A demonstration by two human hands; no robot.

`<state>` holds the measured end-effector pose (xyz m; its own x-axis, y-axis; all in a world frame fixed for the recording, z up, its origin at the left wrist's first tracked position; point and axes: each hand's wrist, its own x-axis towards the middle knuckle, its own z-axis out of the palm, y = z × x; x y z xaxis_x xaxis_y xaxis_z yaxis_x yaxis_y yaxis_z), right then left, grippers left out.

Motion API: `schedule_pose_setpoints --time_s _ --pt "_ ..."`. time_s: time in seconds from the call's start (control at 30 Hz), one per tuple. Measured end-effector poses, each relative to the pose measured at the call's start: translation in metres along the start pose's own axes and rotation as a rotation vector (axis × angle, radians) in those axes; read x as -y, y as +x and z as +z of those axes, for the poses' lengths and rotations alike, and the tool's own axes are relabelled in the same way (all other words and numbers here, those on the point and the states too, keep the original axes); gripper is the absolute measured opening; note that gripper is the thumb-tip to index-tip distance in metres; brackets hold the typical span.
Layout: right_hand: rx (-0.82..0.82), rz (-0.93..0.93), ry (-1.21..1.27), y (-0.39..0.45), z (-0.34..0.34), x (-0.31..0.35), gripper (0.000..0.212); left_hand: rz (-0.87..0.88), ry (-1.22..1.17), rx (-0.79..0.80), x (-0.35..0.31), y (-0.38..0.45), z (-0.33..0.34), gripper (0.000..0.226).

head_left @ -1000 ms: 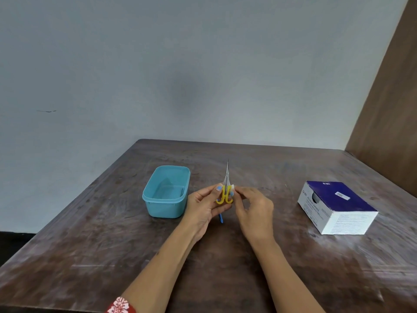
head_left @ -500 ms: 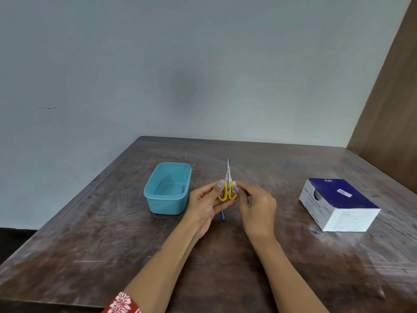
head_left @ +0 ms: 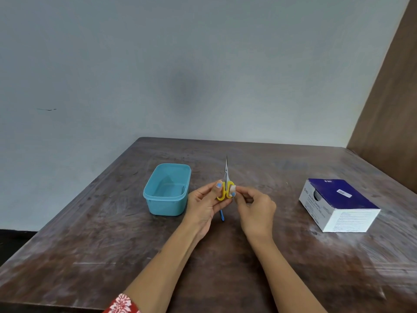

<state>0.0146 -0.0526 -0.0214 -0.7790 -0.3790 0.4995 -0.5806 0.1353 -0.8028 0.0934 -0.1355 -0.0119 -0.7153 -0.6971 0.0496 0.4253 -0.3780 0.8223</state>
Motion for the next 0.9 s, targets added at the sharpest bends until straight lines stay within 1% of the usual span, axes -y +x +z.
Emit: schedule_pose_setpoints --time_s 0.1,0.2,0.27,0.33,0.4,0.47,0.53,0.67,0.77,0.9 --pt "-0.009 0.039 -0.006 -0.001 0.001 0.001 0.013 0.0 0.009 -0.02 0.003 0.0 -0.001 0.02" --pt "-0.033 0.027 -0.01 -0.002 0.001 0.002 0.006 -0.003 0.021 -0.044 0.004 0.001 -0.001 0.02" --pt "-0.021 0.007 -0.009 -0.003 0.002 0.003 0.003 -0.012 0.028 -0.062 0.004 0.002 0.0 0.018" --pt "-0.009 -0.059 0.025 -0.005 0.003 0.005 0.007 -0.023 0.029 -0.071 0.002 0.002 0.0 0.017" --pt "-0.051 -0.173 0.034 -0.005 0.002 0.006 0.012 -0.042 0.03 -0.069 0.001 0.002 0.0 0.019" --pt "-0.094 -0.292 -0.005 -0.004 0.002 0.005 0.015 -0.075 0.029 -0.052 0.001 0.001 0.001 0.02" --pt "-0.088 -0.349 -0.037 -0.003 0.003 0.0 0.017 -0.106 0.022 -0.022 0.001 0.001 0.003 0.018" --pt "-0.036 -0.349 -0.059 -0.002 0.007 -0.007 0.016 -0.135 -0.02 0.042 -0.004 0.0 0.003 0.025" --pt "-0.002 -0.368 -0.087 -0.005 0.008 -0.005 0.013 -0.122 -0.022 0.043 -0.007 0.0 0.001 0.029" --pt "-0.052 -0.36 -0.139 -0.004 0.007 -0.007 0.013 -0.155 -0.023 0.075 -0.008 -0.002 0.002 0.027"
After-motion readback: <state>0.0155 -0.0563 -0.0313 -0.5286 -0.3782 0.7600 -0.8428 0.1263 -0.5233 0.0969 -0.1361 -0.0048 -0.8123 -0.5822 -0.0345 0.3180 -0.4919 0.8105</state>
